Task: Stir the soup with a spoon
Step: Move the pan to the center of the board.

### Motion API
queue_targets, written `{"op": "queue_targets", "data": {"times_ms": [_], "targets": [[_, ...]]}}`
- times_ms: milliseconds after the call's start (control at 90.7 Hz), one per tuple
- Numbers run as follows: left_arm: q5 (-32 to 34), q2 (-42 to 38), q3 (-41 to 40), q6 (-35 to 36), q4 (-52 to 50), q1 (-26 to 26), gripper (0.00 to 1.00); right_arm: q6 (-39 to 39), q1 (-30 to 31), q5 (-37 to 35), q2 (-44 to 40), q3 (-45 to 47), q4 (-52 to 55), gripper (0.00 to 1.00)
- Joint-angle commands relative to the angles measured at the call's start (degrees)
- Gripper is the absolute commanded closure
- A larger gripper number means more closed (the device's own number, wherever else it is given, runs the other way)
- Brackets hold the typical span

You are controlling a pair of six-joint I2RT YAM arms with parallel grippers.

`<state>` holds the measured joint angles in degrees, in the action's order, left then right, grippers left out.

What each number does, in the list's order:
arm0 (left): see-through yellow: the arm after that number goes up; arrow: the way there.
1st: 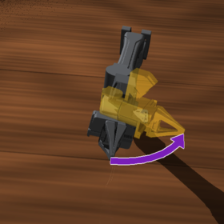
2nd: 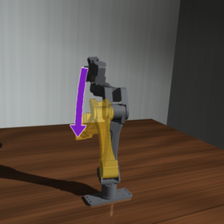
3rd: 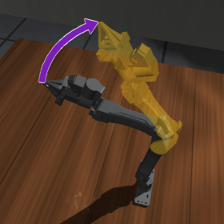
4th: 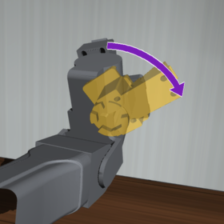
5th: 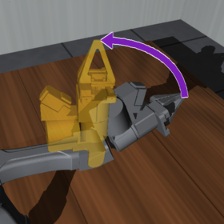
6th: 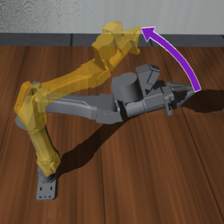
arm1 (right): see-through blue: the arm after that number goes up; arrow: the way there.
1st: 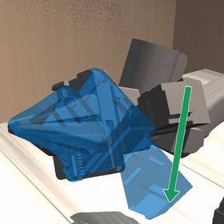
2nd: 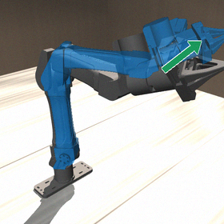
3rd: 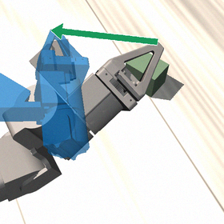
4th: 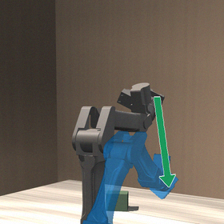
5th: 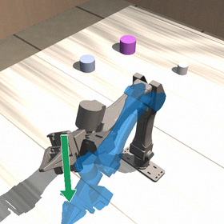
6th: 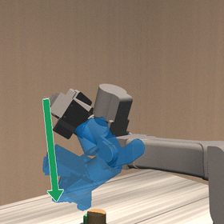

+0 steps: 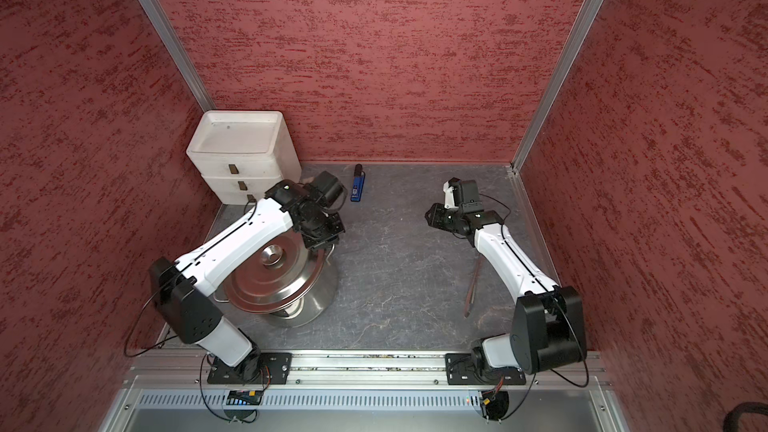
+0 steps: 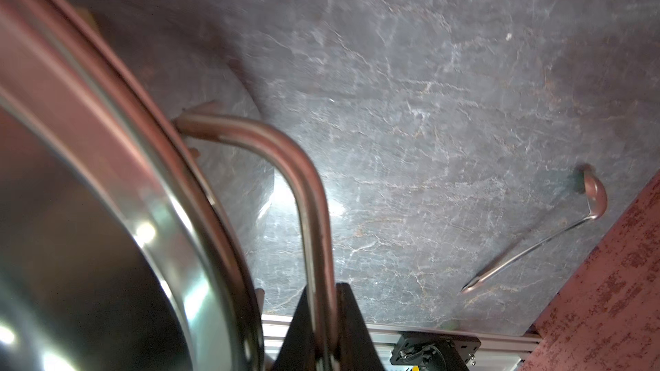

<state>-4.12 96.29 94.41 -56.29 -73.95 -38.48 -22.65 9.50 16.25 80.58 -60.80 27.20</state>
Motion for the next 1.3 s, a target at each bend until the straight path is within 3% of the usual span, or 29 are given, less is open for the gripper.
{"op": "queue_targets", "data": {"times_ms": [0,176,331,408,540,760,948,1058,1157,1289], "targets": [[-3.8,6.3,9.5,-2.2,3.8,-4.5,1.00,0.6,-2.2,-2.5,-0.9,-1.4,0.8,0.58],[-4.8,20.5,29.3,1.4,-1.1,-10.7,1.00,1.6,-4.2,-4.2,-1.8,-1.0,1.6,0.58],[-9.3,32.6,46.9,5.8,-8.8,-12.6,1.00,2.2,-5.6,-5.4,-2.4,-0.6,3.5,0.59],[-11.9,35.1,50.1,7.4,-10.3,-12.6,1.00,2.3,-6.1,-6.4,-3.0,-0.3,4.7,0.59],[-15.0,35.5,48.4,10.2,-9.8,-12.6,1.00,2.2,-6.8,-7.8,-4.0,-0.2,5.7,0.57],[-16.9,33.9,46.5,16.3,-8.6,-13.0,0.56,2.3,-6.9,-7.5,-4.4,-2.4,7.6,0.51],[-14.8,29.9,46.4,20.7,-4.8,-13.1,0.32,3.4,-6.9,-6.5,-5.9,-4.4,9.6,0.43],[-11.2,25.7,45.7,24.8,-2.2,-13.4,0.02,5.1,-6.9,-4.5,-8.0,-5.5,11.0,0.36],[-8.3,20.7,42.9,28.6,1.6,-13.4,0.00,7.0,-6.9,-1.8,-10.2,-5.7,11.7,0.32],[-0.3,11.7,35.7,32.7,8.9,-12.9,0.00,11.0,-5.1,6.7,-13.6,-5.1,9.8,0.30]]}}
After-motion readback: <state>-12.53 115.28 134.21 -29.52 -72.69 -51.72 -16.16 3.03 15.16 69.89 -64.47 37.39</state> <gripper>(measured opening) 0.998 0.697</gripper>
